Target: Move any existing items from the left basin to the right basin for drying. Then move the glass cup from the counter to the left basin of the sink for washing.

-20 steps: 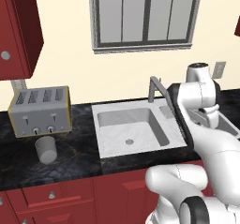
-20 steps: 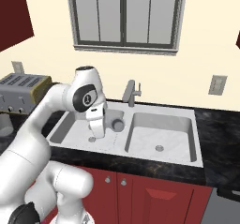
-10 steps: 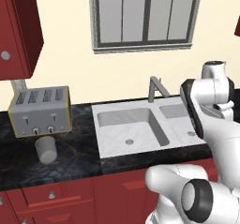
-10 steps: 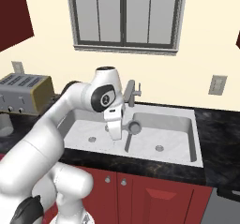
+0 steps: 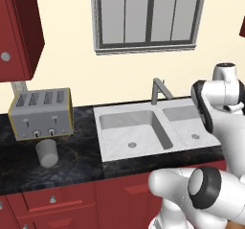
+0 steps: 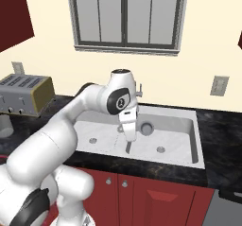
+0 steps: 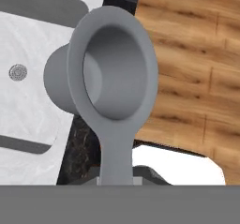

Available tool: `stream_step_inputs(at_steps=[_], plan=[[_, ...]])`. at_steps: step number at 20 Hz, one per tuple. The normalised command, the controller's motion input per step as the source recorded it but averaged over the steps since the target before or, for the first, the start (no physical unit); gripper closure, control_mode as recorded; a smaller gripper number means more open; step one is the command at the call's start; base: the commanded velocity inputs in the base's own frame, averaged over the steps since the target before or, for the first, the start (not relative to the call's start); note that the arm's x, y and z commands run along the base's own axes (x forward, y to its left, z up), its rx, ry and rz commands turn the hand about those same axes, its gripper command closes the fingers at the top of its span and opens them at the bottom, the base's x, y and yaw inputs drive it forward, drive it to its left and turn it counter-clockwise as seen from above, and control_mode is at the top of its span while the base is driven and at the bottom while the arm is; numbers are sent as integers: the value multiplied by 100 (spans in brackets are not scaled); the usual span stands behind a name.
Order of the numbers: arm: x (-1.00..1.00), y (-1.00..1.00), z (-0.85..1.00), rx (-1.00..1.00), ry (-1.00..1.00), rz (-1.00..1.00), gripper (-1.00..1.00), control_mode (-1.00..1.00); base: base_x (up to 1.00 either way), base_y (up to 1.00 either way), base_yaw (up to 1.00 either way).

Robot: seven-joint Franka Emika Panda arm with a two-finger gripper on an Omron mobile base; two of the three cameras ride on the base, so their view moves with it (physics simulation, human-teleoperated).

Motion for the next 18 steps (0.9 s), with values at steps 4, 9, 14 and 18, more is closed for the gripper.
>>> stream_step_inputs(at_steps=[4, 9, 14, 18], plan=[[39, -16, -42, 1, -13, 4, 100, -100, 0, 0, 0], [34, -14, -51, 1, -12, 0, 100, -100, 0, 0, 0], [41, -17, -13, 0, 4, 0, 100, -100, 0, 0, 0], [54, -20, -5, 0, 8, 2, 100, -100, 0, 0, 0]])
